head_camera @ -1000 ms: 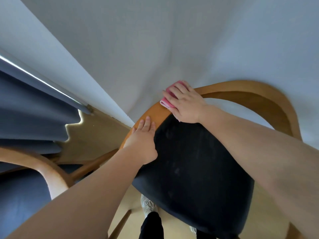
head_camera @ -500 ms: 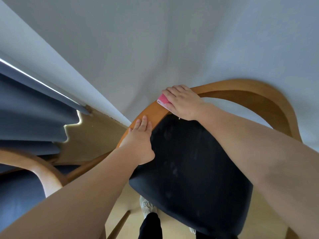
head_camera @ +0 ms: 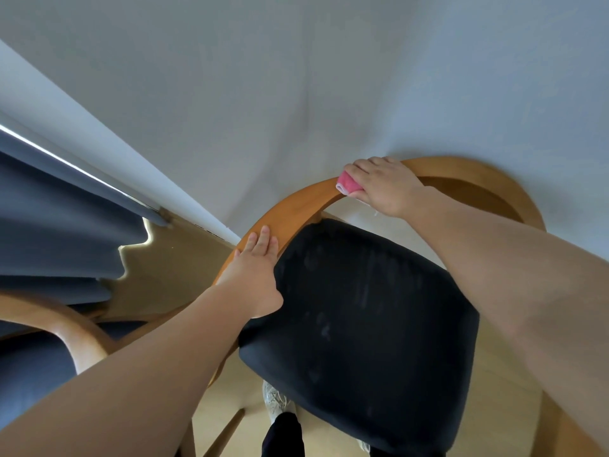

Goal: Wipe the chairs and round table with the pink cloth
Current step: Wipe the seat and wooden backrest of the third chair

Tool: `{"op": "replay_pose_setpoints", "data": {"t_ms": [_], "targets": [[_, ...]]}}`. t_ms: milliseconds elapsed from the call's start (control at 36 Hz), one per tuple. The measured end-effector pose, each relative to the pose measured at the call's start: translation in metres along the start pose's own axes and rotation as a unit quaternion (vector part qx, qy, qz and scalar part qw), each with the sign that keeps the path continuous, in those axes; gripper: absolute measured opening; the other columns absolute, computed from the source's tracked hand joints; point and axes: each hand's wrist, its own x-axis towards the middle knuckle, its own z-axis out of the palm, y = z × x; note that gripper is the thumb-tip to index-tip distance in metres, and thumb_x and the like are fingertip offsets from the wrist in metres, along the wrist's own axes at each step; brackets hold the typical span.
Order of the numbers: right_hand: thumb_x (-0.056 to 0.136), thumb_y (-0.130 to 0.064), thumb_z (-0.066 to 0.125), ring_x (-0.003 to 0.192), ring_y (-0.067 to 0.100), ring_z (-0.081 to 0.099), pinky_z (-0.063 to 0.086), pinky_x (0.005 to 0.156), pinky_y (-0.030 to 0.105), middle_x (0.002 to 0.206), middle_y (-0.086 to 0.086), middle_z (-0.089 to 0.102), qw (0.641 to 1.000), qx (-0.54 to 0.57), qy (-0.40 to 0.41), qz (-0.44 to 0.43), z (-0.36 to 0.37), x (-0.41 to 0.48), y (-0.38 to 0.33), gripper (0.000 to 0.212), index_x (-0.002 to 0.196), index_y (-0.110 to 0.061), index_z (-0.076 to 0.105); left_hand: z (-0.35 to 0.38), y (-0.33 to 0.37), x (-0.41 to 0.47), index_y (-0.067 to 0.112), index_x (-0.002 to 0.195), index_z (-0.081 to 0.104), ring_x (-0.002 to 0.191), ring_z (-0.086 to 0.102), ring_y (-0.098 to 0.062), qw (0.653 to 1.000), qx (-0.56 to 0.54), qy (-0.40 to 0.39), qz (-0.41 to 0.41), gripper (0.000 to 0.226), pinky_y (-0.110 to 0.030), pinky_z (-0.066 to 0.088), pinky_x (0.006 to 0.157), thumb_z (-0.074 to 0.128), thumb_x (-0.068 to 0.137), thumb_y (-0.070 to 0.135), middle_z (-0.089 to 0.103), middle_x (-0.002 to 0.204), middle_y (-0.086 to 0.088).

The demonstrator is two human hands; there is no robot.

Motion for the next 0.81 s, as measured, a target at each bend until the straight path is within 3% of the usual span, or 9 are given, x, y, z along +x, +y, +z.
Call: {"op": "replay_pose_setpoints", "data": {"t_ms": [222,389,806], "targets": [[0.099,-0.051,0.041,0.109,0.026,0.055,0.042,0.092,0.039,0.128,0.007,0.055,0.999,-0.004,-0.018,0.032,-0.006,-0.008,0.017,0.053,0.137,-0.014,0.039,0.002,0.000,0.002,0.019,0.147,-0.017,0.143,-0.015,-0.021,1.000,0.005,0.012,-0.003,0.099,-0.039,0.005,0.114,0.056,0.080,0.027,-0.030,0.152,0.001],[0.096,-0.047,0.050,0.111,0.030,0.054,0.039,0.093,0.041,0.129,0.009,0.055,0.998,-0.005,-0.024,0.063,-0.010,-0.021,0.034,0.054,0.137,-0.013,0.041,0.004,-0.001,0.003,0.022,0.147,-0.016,0.143,-0.014,-0.018,1.000,-0.007,0.018,-0.008,0.099,-0.038,0.006,0.114,0.056,0.079,0.026,-0.029,0.152,0.004],[0.093,-0.047,0.054,0.123,0.034,0.046,0.035,0.100,0.043,0.134,0.013,0.050,0.990,0.021,-0.009,0.142,-0.011,-0.068,0.068,0.064,0.143,-0.010,0.037,-0.003,0.008,-0.001,0.020,0.149,-0.010,0.144,-0.009,-0.021,0.999,0.004,0.021,-0.034,0.091,-0.041,0.018,0.114,0.052,0.082,0.022,-0.021,0.155,0.001]]}}
